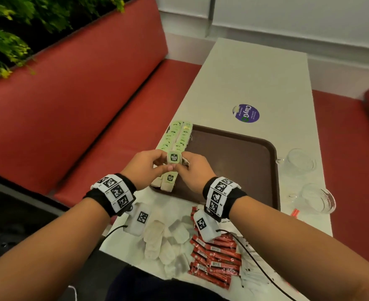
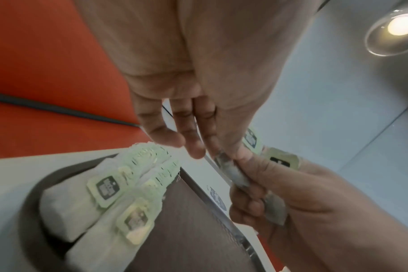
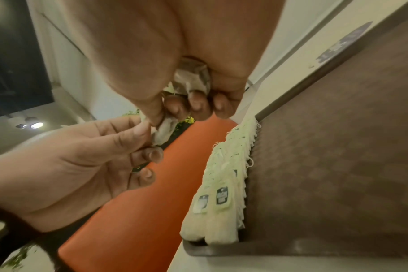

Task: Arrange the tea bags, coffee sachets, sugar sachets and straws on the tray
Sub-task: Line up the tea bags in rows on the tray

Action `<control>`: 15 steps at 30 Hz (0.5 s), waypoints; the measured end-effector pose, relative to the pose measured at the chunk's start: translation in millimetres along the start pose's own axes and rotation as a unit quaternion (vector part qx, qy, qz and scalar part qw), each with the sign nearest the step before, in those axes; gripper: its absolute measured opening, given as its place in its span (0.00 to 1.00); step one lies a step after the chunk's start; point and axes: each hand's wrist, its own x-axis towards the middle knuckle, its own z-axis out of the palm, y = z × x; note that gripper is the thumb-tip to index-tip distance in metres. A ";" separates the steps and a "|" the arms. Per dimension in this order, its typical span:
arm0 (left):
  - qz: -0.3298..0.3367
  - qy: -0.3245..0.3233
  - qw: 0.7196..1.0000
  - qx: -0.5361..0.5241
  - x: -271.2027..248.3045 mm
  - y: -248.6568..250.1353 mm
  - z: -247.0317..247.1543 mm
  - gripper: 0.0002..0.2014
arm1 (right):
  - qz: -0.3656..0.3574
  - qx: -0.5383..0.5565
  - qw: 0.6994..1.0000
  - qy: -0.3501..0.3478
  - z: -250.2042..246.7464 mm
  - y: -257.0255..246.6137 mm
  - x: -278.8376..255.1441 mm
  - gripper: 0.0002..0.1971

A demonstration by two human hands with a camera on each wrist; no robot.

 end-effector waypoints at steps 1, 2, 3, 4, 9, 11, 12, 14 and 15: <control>-0.007 -0.005 1.000 -0.011 8.1 -1.5 -0.7 0.05 | 0.013 0.011 1.000 0.011 1.5 2.3 4.2 0.12; -0.010 -0.012 1.000 -0.020 15.8 -3.0 -1.7 0.04 | 0.027 0.023 0.999 0.020 1.4 1.1 6.1 0.11; -0.013 -0.020 1.000 -0.021 24.1 -4.6 -2.9 0.03 | 0.040 0.032 0.998 0.029 2.0 1.6 8.0 0.12; -0.013 -0.026 0.999 -0.017 33.7 -7.1 -3.9 0.03 | 0.055 0.034 0.997 0.037 1.9 0.8 8.6 0.14; -0.030 -0.020 0.996 0.079 101.2 -9.6 -7.4 0.06 | 0.169 0.057 0.982 0.057 2.4 9.8 4.9 0.14; -0.041 -0.033 0.994 0.095 133.6 -9.8 -1.9 0.05 | 0.191 0.073 0.976 0.075 2.2 19.0 2.1 0.08; -0.050 -0.035 0.993 0.102 148.7 -10.3 2.8 0.06 | 0.196 0.075 0.974 0.082 1.7 23.2 0.7 0.05; -0.074 -0.028 0.992 0.101 174.7 -10.1 14.6 0.09 | 0.201 0.069 0.973 0.094 0.3 30.1 -0.4 0.05; -0.084 -0.020 0.992 0.095 185.7 -10.0 20.9 0.11 | 0.201 0.069 0.972 0.099 0.4 33.9 -0.2 0.08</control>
